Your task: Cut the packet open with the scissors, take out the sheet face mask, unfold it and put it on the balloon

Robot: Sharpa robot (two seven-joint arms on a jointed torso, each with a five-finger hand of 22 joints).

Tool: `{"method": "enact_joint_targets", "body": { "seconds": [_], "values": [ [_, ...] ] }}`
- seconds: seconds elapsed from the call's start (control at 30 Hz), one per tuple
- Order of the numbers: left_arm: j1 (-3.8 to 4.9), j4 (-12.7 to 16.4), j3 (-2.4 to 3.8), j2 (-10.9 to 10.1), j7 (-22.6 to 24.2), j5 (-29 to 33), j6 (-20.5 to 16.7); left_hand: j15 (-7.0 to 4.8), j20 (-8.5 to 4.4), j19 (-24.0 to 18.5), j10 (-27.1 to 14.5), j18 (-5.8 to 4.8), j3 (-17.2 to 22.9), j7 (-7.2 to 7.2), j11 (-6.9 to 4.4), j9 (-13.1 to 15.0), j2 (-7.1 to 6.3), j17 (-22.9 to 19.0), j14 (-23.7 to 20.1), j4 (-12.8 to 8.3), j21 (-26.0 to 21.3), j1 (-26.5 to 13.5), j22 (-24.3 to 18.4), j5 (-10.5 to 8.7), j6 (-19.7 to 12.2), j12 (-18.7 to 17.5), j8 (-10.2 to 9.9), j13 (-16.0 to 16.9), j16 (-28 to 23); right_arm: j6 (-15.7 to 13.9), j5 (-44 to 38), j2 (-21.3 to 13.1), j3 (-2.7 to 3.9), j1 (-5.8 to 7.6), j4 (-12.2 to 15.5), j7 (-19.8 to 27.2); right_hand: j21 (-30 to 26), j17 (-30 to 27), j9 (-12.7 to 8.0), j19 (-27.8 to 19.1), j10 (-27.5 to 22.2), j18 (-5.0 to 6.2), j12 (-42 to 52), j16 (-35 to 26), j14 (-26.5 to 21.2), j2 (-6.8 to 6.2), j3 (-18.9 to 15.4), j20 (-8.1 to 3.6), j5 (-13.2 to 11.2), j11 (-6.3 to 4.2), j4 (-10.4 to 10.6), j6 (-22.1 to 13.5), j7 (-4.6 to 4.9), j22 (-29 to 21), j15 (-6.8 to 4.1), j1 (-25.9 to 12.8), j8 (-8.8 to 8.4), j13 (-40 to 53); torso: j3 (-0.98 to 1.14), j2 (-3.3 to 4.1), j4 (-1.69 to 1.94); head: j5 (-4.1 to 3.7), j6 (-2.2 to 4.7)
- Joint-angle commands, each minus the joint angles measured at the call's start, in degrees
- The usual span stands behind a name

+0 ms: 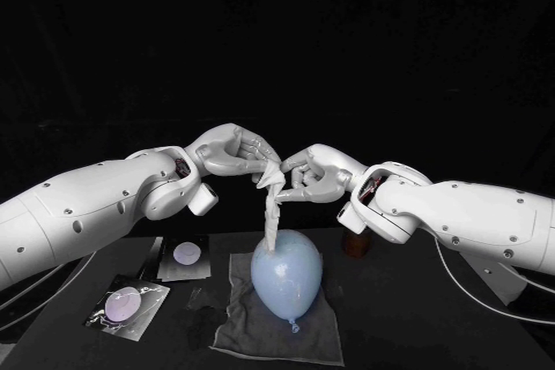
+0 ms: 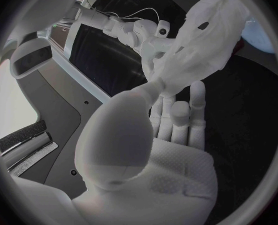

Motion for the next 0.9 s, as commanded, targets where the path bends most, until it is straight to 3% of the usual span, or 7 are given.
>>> {"method": "enact_joint_targets", "body": {
  "seconds": [0.03, 0.2, 0.27, 0.37, 0.5, 0.6, 0.9],
  "values": [
    [0.16, 0.18, 0.08, 0.12, 0.02, 0.44, -0.58, -0.08, -0.01, -0.27, 0.32, 1.19, -0.35, -0.05, 0.00, 3.02, 0.18, 0.53, 0.81, -0.01, 0.09, -0.22, 0.09, 0.28, 0.21, 0.33, 0.23, 0.14, 0.32, -3.58, 2.72, 0.23, 0.03, -0.02, 0.06, 0.86, 3.17, 9.91, -0.11, 1.44, 3.47, -1.40, 6.52, 1.12, 4.77, 0.52, -1.15, 0.05, -0.01, 0.30, 0.53, 0.56, 0.12, 9.00, -0.11, 0.24, -0.35, 5.94, 0.00, -0.02, 0.00, 0.00, 0.02],
    [0.20, 0.41, 0.08, 0.23, -0.11, 0.38, -0.82, -0.14, 0.01, -0.24, 0.41, 1.21, -0.56, -0.12, -0.08, 3.13, 0.21, 0.93, 1.14, 0.05, 0.15, -0.22, 0.12, 0.28, 0.22, 0.66, 0.27, 0.37, 0.51, -5.73, 3.51, 0.62, 0.03, -0.05, 0.02, 0.63, 6.73, 12.50, -0.06, 2.93, 9.09, -1.96, 16.03, 2.15, 5.62, 1.38, -2.61, 0.26, -0.02, 0.77, 1.11, 2.09, 0.34, 9.73, 0.23, 1.30, 0.25, 15.06, -0.02, 0.00, 0.02, -0.04, 0.00],
    [0.21, 0.49, 0.08, 0.29, -0.15, 0.37, -0.93, -0.16, 0.02, -0.23, 0.42, 1.21, -0.61, -0.14, -0.10, 3.16, 0.22, 1.08, 1.26, 0.07, 0.16, -0.22, 0.12, 0.28, 0.21, 0.75, 0.28, 0.43, 0.56, -6.33, 3.62, 0.73, 0.03, -0.07, 0.14, 0.51, 7.90, 13.20, 0.27, 3.37, 11.17, -2.12, 19.33, 2.41, 5.82, 2.14, -2.78, 0.26, -0.01, 0.67, 1.14, 4.23, 0.18, 9.97, 0.17, 2.13, 1.41, 18.36, -0.02, 0.00, -0.01, 0.03, 0.02],
    [0.22, 0.48, 0.08, 0.33, -0.21, 0.36, -1.18, -0.18, 0.02, -0.22, 0.42, 1.21, -0.66, -0.15, -0.12, 3.18, 0.23, 1.20, 1.36, 0.09, 0.17, -0.22, 0.13, 0.28, 0.20, 0.83, 0.28, 0.49, 0.61, -6.90, 3.66, 0.72, 0.03, -0.10, 0.39, 0.35, 8.90, 13.86, 1.00, 3.74, 12.28, -2.23, 21.26, 2.66, 6.00, 3.57, -2.43, -0.03, -0.01, -0.09, 0.94, 7.82, -0.80, 10.18, -0.38, 3.46, 3.68, 20.35, -0.03, 0.01, -0.01, 0.01, 0.00],
    [0.22, 0.25, 0.08, 0.29, -0.28, 0.35, -1.56, -0.20, 0.03, -0.21, 0.42, 1.22, -0.71, -0.16, -0.13, 3.21, 0.26, 1.46, 1.56, 0.11, 0.19, -0.21, 0.13, 0.28, 0.18, 0.94, 0.29, 0.57, 0.68, -7.50, 3.80, 0.52, 0.03, -0.12, 0.55, 0.13, 9.58, 14.41, 1.58, 3.97, 13.29, -2.33, 22.77, 2.86, 6.14, 4.69, -2.11, -0.42, 0.00, -0.72, 0.68, 9.98, -1.59, 10.32, -0.88, 4.42, 5.38, 21.95, -0.04, 0.00, -0.02, 0.01, 0.01],
    [0.23, 0.05, 0.07, 0.19, -0.33, 0.35, -1.89, -0.22, 0.03, -0.18, 0.40, 1.23, -0.76, -0.18, -0.15, 3.25, 0.29, 1.81, 1.83, 0.14, 0.22, -0.19, 0.14, 0.28, 0.16, 1.05, 0.29, 0.66, 0.77, -7.62, 4.08, 0.33, 0.03, -0.12, 0.54, -0.08, 10.53, 14.60, 2.68, 4.28, 14.85, -2.46, 24.80, 2.93, 6.19, 5.84, -1.54, -1.11, 0.02, -1.96, 0.03, 13.02, -3.16, 10.53, -1.83, 5.71, 8.10, 24.13, -0.02, 0.00, 0.00, -0.01, 0.02],
    [0.24, -0.83, 0.06, -0.03, -0.54, 0.36, -3.12, -0.27, 0.02, -0.03, 0.26, 1.26, -0.91, -0.22, -0.17, 3.37, 0.38, 2.57, 2.48, 0.21, 0.34, -0.11, 0.18, 0.28, 0.10, 1.40, 0.31, 0.93, 1.03, -8.07, 3.78, -0.30, 0.03, -0.14, 0.63, -1.01, 12.57, 14.87, 3.70, 4.95, 16.81, -2.84, 27.17, 3.03, 6.25, 5.64, -1.41, -2.07, 0.02, -2.84, 0.34, 13.20, -4.03, 10.99, -2.71, 5.46, 10.26, 26.79, -0.02, 0.00, -0.03, -0.01, -0.01]
  ]
}}
